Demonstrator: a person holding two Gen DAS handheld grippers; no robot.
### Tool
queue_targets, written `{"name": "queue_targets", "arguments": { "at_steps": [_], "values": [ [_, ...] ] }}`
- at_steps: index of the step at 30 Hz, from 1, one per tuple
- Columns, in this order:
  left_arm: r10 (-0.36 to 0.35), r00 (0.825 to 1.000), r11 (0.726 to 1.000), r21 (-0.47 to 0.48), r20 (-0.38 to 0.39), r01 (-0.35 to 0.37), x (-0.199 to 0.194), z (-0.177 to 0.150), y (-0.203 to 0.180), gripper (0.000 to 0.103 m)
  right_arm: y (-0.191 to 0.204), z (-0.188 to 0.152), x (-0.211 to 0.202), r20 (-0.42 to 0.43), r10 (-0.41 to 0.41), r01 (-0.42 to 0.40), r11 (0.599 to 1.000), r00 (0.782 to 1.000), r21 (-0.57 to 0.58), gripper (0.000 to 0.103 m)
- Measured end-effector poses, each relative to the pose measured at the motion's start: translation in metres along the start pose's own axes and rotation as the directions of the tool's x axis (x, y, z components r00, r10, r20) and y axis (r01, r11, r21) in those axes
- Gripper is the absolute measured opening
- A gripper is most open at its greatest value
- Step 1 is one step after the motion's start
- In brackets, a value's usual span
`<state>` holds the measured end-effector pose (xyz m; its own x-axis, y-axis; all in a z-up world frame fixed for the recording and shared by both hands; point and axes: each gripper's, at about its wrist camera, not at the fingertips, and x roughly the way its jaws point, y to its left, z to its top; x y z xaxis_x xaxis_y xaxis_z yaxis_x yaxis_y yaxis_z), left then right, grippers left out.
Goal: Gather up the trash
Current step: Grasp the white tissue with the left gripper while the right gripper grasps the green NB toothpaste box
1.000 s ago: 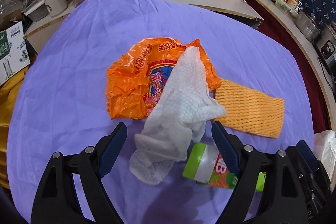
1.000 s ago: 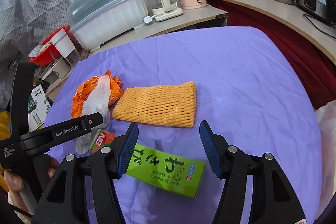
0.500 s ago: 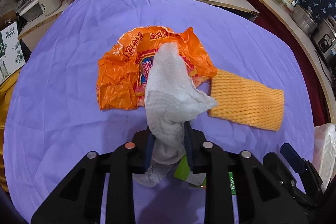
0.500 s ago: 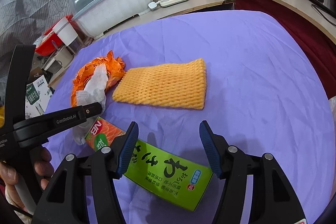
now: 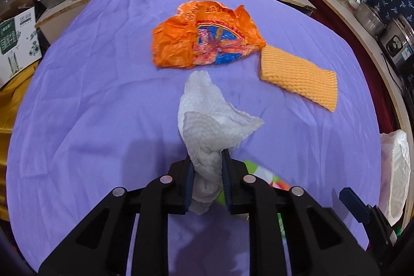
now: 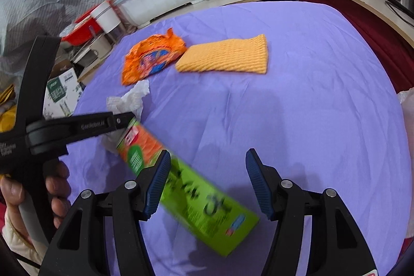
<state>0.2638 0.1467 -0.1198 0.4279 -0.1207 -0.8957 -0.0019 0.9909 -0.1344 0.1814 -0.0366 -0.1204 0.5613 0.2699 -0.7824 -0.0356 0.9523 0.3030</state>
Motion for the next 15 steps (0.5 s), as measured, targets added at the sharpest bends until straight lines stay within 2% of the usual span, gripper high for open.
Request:
{"name": "queue_targets", "arguments": {
  "at_steps": [6,11,15],
  "values": [
    [0.015,0.999,1.0,-0.007,0.03,-0.015,-0.032,-0.022,0.019,0.018,0.016,-0.028,-0.019,-0.021,0.02,-0.021,0.999,1.0,-0.049,0.059],
    [0.044,0.999,0.999,-0.004,0.028,-0.044,-0.054,-0.056,0.04,0.018,0.026,-0.055,-0.025,-0.049,0.021,-0.025,0.997,0.999,-0.072,0.059],
    [0.098,0.995,0.995,-0.04,0.034,-0.097,-0.069,-0.078,0.066,0.018,0.033,-0.077,-0.03,-0.067,0.028,-0.033,0.996,0.997,-0.08,0.059]
  ]
}}
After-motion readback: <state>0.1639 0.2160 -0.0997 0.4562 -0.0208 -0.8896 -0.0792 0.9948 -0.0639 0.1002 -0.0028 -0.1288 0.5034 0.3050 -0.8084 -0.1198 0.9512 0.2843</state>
